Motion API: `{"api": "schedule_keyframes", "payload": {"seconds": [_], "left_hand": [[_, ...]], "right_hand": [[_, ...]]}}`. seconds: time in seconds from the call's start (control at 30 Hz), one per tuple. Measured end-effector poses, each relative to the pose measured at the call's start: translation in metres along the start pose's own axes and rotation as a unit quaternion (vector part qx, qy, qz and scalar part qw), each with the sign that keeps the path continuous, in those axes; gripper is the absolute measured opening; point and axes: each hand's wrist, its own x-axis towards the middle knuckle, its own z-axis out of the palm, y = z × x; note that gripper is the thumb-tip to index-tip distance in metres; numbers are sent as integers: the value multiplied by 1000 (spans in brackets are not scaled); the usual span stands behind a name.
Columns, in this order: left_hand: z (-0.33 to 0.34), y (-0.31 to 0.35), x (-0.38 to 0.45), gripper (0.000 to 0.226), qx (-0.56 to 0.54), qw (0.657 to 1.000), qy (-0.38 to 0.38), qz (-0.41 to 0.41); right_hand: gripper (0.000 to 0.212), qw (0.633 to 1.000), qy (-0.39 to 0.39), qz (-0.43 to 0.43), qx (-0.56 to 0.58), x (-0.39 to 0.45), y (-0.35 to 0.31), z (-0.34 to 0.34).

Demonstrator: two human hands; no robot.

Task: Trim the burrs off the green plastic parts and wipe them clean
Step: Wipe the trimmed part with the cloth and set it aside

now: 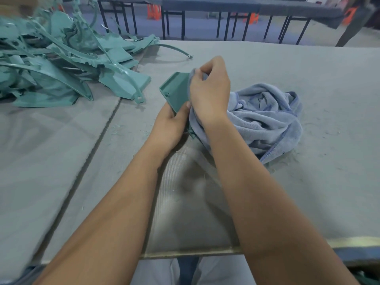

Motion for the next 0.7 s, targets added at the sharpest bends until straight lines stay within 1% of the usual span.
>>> {"api": "schedule_keyframes", "payload": {"seconds": [0.03,0.1,0.2,0.27,0.3,0.4,0.47,0.53,0.57,0.63,0.7], "left_hand": [[-1,0,0,28,3,1000,5,-9],[-3,-2,0,18,-9,999,18,-27],[-3,0,-2,23,-43,997,20,-52],[-4,1,-3,26,-52,997,14,-48],[-3,2,-3,26,-56,997,11,-41],[-2,1,-2,26,-76,997,4,-29],[-1,1,-2,24,-87,995,9,-39],[-1,2,-2,22,-111,992,13,-58],[0,3,-2,20,-121,990,21,-68],[-2,5,0,16,-147,984,60,-83],[-8,8,4,13,-192,969,121,-98]], "right_hand": [[13,1000,-1,0,-10,1,-3,2],[14,998,-30,-39,-28,-4,-7,5],[17,984,-107,-124,-73,-17,-11,10],[17,982,-111,-134,-75,-17,-8,11],[17,986,-98,-120,-66,-14,-6,9],[18,996,-57,-30,-59,-3,13,1],[12,991,-51,13,-122,3,31,-8],[8,982,-61,29,-174,7,45,-17],[7,981,-65,30,-182,9,50,-19],[6,983,-59,39,-171,10,52,-22],[8,988,-37,58,-137,9,53,-24]]}}
